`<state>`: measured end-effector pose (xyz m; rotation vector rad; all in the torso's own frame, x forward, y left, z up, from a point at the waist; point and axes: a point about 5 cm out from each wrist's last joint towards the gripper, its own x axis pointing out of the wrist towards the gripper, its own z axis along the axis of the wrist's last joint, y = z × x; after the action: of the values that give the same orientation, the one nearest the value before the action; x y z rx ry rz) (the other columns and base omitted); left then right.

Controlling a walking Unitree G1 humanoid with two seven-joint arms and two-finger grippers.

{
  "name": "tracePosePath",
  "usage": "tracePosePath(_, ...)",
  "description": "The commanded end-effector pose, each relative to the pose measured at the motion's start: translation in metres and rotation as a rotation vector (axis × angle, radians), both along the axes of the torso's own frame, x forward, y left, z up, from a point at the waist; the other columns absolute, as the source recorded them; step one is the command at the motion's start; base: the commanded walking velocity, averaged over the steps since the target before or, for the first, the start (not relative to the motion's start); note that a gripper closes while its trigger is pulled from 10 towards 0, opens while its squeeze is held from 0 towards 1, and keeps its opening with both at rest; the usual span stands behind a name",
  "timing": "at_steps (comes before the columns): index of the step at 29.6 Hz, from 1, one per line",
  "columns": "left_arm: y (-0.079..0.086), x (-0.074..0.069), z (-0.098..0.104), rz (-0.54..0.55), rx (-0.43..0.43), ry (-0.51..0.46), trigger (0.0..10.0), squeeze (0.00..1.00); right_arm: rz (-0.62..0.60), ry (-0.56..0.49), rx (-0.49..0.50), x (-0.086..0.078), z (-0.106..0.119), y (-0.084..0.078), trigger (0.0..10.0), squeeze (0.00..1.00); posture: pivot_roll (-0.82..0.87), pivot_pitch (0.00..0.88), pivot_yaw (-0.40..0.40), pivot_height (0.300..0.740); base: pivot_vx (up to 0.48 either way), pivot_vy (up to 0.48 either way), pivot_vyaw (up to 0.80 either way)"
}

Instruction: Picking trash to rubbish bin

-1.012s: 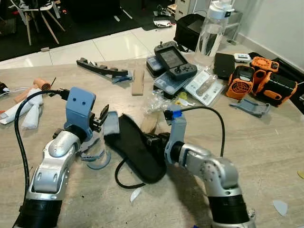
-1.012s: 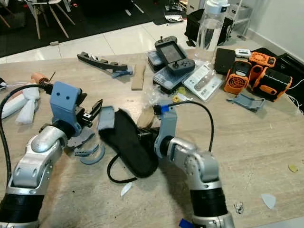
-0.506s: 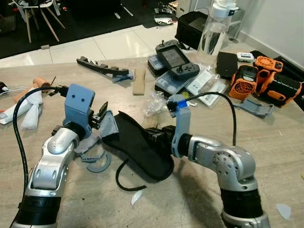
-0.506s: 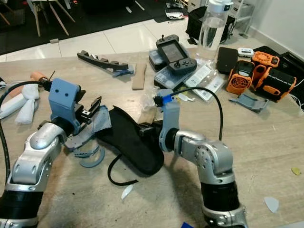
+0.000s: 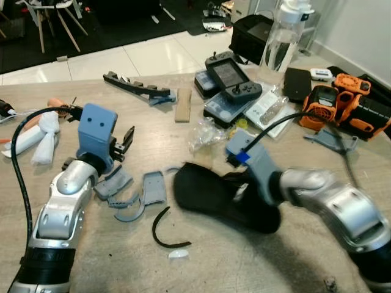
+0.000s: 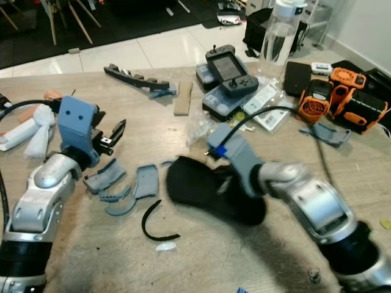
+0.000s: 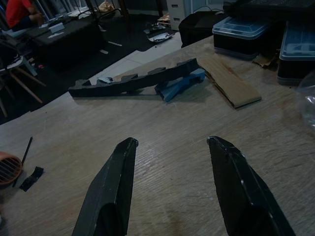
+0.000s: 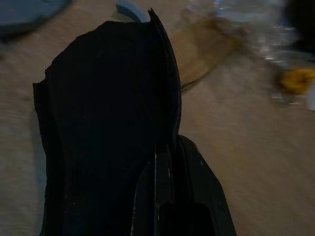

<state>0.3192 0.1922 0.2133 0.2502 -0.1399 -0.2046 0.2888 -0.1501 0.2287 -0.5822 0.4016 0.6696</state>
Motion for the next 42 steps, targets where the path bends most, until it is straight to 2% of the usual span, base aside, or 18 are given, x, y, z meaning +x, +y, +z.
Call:
tracePosePath(1, 0.003, 0.001, -0.002, 0.008, 0.021, 0.008, 10.0, 0.00, -0.025, -0.026, -0.032, 0.002, 0.001, -0.002, 0.0, 0.00, -0.01, 0.167, 0.058, 0.740, 0.000, 0.000, 0.00)
tracePosePath(7, 0.003, 0.002, -0.001, 0.006, 0.021, 0.003, 10.0, 0.00, -0.070, -0.128, 0.067, 0.012, 0.017, -0.002, 0.0, 0.00, -0.01, 0.166, 0.058, 0.740, 0.000, 0.000, 0.00)
tracePosePath(8, 0.003, 0.002, -0.001, 0.006, 0.021, 0.002, 10.0, 0.00, -0.078, -0.145, 0.154, 0.015, 0.022, 0.001, 0.0, 0.00, 0.00, 0.166, 0.057, 0.740, 0.000, 0.000, 0.00)
tracePosePath(9, 0.003, 0.002, -0.001, 0.008, 0.020, 0.000, 10.0, 0.00, -0.072, -0.162, 0.341, 0.018, 0.032, 0.009, 0.0, 0.00, 0.00, 0.167, 0.058, 0.740, 0.000, 0.000, 0.00)
tracePosePath(10, 0.003, 0.002, -0.001, 0.008, 0.020, 0.000, 10.0, 0.00, -0.072, -0.162, 0.341, 0.018, 0.032, 0.009, 0.0, 0.00, 0.00, 0.167, 0.058, 0.740, 0.000, 0.000, 0.00)
tracePosePath(11, 0.003, 0.002, -0.001, 0.009, 0.019, -0.002, 10.0, 0.00, -0.064, -0.170, 0.476, 0.019, 0.039, 0.013, 0.0, 0.00, 0.00, 0.168, 0.057, 0.740, 0.000, 0.000, 0.00)
tracePosePath(12, 0.003, 0.002, -0.001, 0.009, 0.019, -0.002, 10.0, 0.00, -0.064, -0.170, 0.476, 0.019, 0.039, 0.013, 0.0, 0.00, 0.00, 0.168, 0.057, 0.740, 0.000, 0.000, 0.00)
tracePosePath(15, 0.005, 0.002, -0.001, 0.022, 0.011, -0.003, 10.0, 0.00, -0.047, -0.192, 0.626, 0.018, 0.050, 0.018, 0.0, 0.00, 0.00, 0.172, 0.055, 0.740, 0.000, 0.000, 0.00)
tracePosePath(17, 0.005, 0.002, -0.001, 0.022, 0.011, -0.003, 10.0, 0.00, -0.047, -0.192, 0.626, 0.018, 0.050, 0.018, 0.0, 0.00, 0.00, 0.172, 0.055, 0.740, 0.000, 0.000, 0.00)
tracePosePath(19, 0.011, 0.002, -0.003, 0.072, -0.019, 0.006, 10.0, 0.00, -0.106, -0.262, 0.659, 0.018, 0.051, 0.015, 0.0, 0.00, -0.01, 0.172, 0.053, 0.740, 0.000, 0.000, 0.00)
tracePosePath(20, 0.013, 0.001, -0.005, 0.092, -0.028, 0.008, 10.0, 0.00, -0.151, -0.314, 0.684, 0.020, 0.051, 0.011, 9.4, 0.00, -0.01, 0.177, 0.053, 0.740, 0.000, 0.000, 0.00)
tracePosePath(21, 0.013, 0.001, -0.005, 0.092, -0.028, 0.008, 10.0, 0.00, -0.151, -0.314, 0.684, 0.020, 0.051, 0.011, 9.4, 0.00, -0.01, 0.177, 0.053, 0.740, 0.000, 0.000, 0.00)
tracePosePath(22, 0.012, 0.001, -0.007, 0.107, -0.038, 0.009, 10.0, 0.00, -0.195, -0.423, 0.722, 0.021, 0.055, 0.007, 10.0, 0.00, -0.01, 0.178, 0.054, 0.740, 0.000, 0.000, 0.00)
tracePosePath(23, 0.012, 0.001, -0.007, 0.107, -0.038, 0.009, 10.0, 0.00, -0.195, -0.423, 0.722, 0.021, 0.055, 0.007, 10.0, 0.00, -0.01, 0.178, 0.054, 0.740, 0.000, 0.000, 0.00)
tracePosePath(25, 0.012, 0.000, -0.009, 0.129, -0.079, 0.014, 10.0, 0.00, -0.185, -0.549, 0.725, 0.021, 0.063, 0.007, 10.0, 0.00, -0.01, 0.177, 0.055, 0.740, 0.000, 0.000, 0.00)
tracePosePath(30, 0.013, 0.001, -0.010, 0.162, -0.144, 0.021, 10.0, 0.00, -0.199, -0.592, 0.754, 0.022, 0.064, 0.006, 10.0, 0.00, -0.01, 0.177, 0.052, 0.740, 0.000, 0.000, 0.00)
tracePosePath(32, 0.013, 0.002, -0.011, 0.184, -0.202, 0.033, 10.0, 0.00, -0.253, -0.598, 0.790, 0.024, 0.057, 0.001, 10.0, 0.00, -0.01, 0.176, 0.050, 0.740, 0.000, 0.000, 0.00)
tracePosePath(42, 0.000, 0.000, -0.011, 0.162, -0.251, 0.038, 10.0, 0.00, -0.279, -0.677, 0.728, 0.024, 0.030, 0.004, 10.0, 0.00, 0.00, 0.180, 0.044, 0.740, 0.000, 0.000, 0.00)
